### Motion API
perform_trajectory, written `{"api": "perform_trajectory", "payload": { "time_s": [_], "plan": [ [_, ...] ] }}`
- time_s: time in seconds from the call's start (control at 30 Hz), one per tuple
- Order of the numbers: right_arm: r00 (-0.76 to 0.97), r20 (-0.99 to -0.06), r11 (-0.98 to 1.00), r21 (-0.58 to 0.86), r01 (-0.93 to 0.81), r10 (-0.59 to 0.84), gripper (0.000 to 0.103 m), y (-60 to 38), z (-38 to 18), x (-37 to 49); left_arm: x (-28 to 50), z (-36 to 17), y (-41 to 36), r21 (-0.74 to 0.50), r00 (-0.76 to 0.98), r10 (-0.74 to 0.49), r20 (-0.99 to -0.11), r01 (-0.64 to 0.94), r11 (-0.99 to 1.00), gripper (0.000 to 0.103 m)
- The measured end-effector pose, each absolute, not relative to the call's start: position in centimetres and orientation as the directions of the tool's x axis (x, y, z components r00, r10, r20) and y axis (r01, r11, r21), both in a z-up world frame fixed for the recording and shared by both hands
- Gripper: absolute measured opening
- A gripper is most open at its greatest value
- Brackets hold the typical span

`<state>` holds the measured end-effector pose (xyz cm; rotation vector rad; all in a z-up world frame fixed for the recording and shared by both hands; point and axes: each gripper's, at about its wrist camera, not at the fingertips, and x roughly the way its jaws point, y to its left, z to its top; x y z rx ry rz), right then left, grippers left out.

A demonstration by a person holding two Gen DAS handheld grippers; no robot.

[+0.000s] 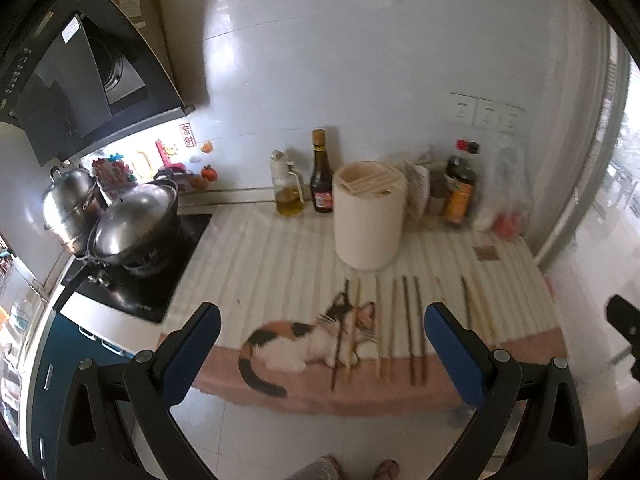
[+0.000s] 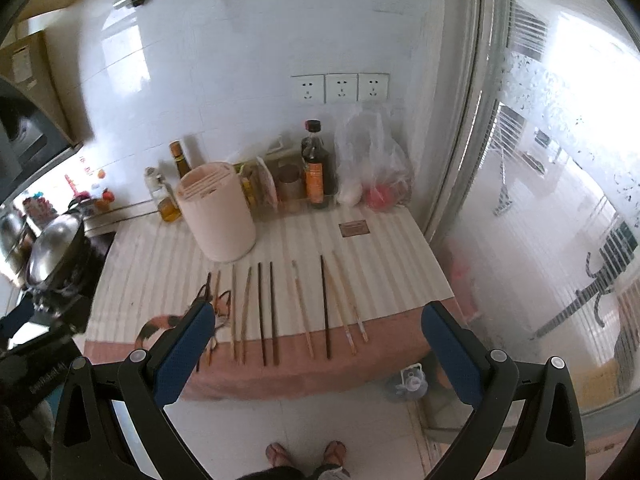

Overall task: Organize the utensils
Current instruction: 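Grasp a dark chopstick with the left tool while the right tool grasps a light labeled chopstick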

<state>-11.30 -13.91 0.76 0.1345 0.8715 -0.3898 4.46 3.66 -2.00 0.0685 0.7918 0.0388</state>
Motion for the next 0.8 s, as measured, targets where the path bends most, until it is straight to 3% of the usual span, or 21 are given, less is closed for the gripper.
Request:
{"api": "perform_trajectory", "payload": {
  "time_s": [0.17, 0.3, 0.5, 0.6, 0.73, 0.8],
  "plan": [
    [0.549, -0.772, 0.9, -0.07, 0.429, -0.321, 0.102, -15.3, -3.7, -7.6, 9.1, -6.2, 4.6, 0.118, 0.682, 0.103, -0.724, -0.024, 0.993, 0.103],
    [0.47, -0.841, 0.91, -0.063, 0.41, -0.27, 0.082, -17.1, -8.8, -3.9, 12.7, -10.7, 4.7, 0.164, 0.61, 0.146, -0.779, -0.027, 0.986, 0.103],
    [0.334, -0.919, 0.925, -0.073, 0.374, -0.208, 0.068, -19.5, -18.2, 1.7, 18.3, -19.1, 3.8, 0.166, 0.434, 0.145, -0.889, 0.01, 0.986, 0.102],
    [0.284, -0.945, 0.936, -0.056, 0.348, -0.162, 0.058, -20.4, -22.3, 3.8, 20.5, -23.4, 3.0, 0.122, 0.309, 0.111, -0.945, 0.016, 0.992, 0.09],
    [0.207, -0.974, 0.949, -0.027, 0.314, -0.096, 0.052, -21.6, -27.2, 7.3, 22.5, -28.0, 2.1, 0.138, 0.205, 0.131, -0.97, 0.017, 0.99, 0.069],
    [0.175, -0.982, 0.953, -0.008, 0.303, -0.064, 0.05, -22.2, -29.0, 8.9, 23.3, -29.5, 2.2, 0.155, 0.174, 0.152, -0.973, 0.003, 0.988, 0.068]
  ]
}}
